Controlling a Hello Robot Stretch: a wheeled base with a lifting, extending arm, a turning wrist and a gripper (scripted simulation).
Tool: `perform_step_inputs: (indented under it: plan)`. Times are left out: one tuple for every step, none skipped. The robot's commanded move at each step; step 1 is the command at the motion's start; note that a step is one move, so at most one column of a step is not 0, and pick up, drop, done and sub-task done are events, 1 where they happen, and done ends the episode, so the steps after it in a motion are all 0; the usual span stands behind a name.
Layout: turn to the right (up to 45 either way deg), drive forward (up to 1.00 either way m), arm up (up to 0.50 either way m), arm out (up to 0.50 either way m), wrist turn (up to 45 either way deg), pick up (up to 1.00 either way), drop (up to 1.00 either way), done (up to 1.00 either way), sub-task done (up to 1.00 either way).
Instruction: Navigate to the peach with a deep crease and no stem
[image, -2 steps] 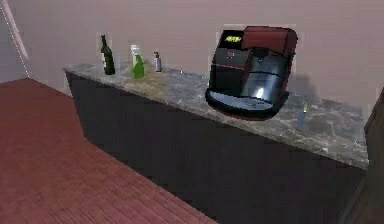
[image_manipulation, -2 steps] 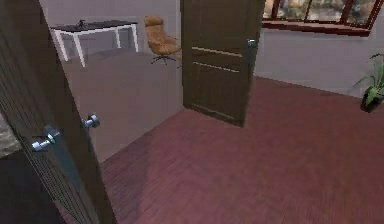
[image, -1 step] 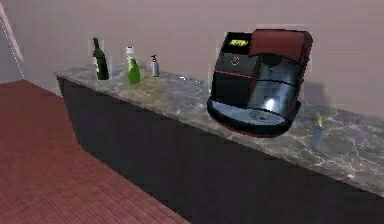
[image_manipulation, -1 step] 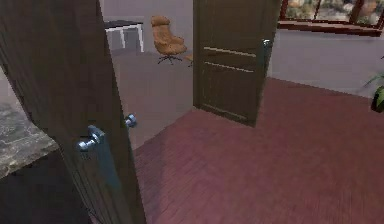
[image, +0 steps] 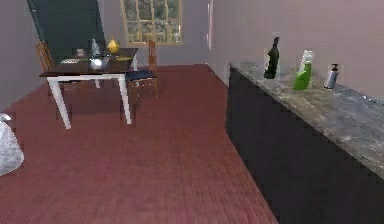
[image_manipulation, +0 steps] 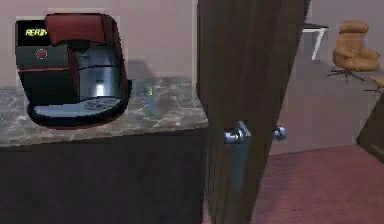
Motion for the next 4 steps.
perform_step_inputs:
  plan:
    - [0.0, 1.00, 0.00, 0.00, 0.0, 0.00, 0.00, 0.00, 0.00]
    - [0.0, 1.00, 0.00, 0.00, 0.0, 0.00, 0.00, 0.00, 0.00]
    - [0.0, 1.00, 0.00, 0.00, 0.0, 0.00, 0.00, 0.00, 0.00]
    - [-15.0, 0.00, 0.00, 0.00, 0.0, 0.00, 0.00, 0.00, 0.00]
